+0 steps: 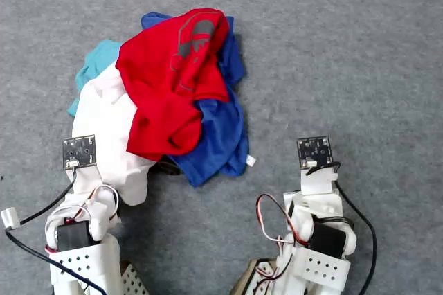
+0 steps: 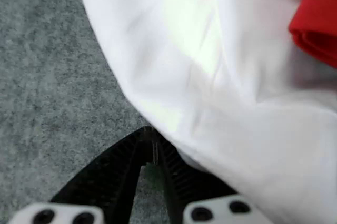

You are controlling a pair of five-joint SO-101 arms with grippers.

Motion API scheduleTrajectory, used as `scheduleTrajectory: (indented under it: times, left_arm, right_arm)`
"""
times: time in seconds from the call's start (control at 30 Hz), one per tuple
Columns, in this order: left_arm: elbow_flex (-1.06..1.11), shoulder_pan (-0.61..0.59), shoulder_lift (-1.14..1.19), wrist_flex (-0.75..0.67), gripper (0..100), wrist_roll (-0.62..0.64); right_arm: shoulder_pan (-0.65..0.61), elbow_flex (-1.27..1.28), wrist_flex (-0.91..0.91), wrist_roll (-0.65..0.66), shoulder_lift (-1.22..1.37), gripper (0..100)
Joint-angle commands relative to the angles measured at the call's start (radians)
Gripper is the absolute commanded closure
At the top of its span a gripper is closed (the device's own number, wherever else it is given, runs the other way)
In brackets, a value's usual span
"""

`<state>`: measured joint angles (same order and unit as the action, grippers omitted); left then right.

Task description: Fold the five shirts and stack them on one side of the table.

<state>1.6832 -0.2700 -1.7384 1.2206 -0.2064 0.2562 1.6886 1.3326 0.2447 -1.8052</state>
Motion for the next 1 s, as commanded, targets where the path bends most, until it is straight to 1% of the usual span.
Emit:
scheduleTrajectory:
  times: [0.0,0.47,0.67,0.73,0.8,0.9,0.97]
  left_arm:
    - [0.012,0.015,-0.004,-0.012,98,-0.003]
    - [0.012,0.011,-0.004,-0.012,98,-0.002]
    - [-0.026,0.008,-0.004,-0.044,98,-0.012]
    - [-0.081,-0.006,-0.004,-0.054,98,-0.083]
    - [-0.166,-0.023,-0.004,-0.074,98,-0.144]
    - [-0.345,-0.078,0.005,-0.075,98,-0.150]
    - [-0.459,-0.098,0.013,-0.081,98,-0.149]
  right_arm:
    - [0.004,0.001,-0.015,-0.008,-0.105,99.3]
    - [-0.005,0.001,-0.028,-0.009,-0.113,99.3]
    - [-0.015,-0.030,-0.209,-0.009,-0.104,99.3]
    - [-0.024,-0.087,-0.226,-0.009,-0.102,99.3]
    - [-0.030,-0.153,-0.201,-0.011,-0.099,99.3]
    - [-0.030,-0.265,-0.140,0.005,-0.036,98.8]
    - [-0.044,-0.355,-0.107,0.014,0.059,96.1]
